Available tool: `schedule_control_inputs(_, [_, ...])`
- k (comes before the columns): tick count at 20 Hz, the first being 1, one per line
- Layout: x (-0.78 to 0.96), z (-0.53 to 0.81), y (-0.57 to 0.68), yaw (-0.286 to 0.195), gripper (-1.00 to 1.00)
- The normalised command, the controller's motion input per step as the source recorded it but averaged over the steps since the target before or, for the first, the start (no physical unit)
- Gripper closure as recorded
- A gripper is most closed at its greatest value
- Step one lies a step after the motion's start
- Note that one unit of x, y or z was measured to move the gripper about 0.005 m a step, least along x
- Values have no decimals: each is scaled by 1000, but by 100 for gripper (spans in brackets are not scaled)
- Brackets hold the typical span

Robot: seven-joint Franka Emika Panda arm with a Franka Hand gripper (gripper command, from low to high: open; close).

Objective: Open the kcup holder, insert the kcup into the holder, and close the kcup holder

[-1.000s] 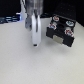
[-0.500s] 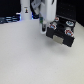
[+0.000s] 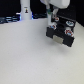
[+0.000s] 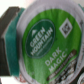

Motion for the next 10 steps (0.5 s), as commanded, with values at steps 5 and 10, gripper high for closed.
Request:
schedule_control_inputs(5, [271, 325, 685, 9, 100])
schedule_control_inputs(10, [167, 179, 664, 14, 100])
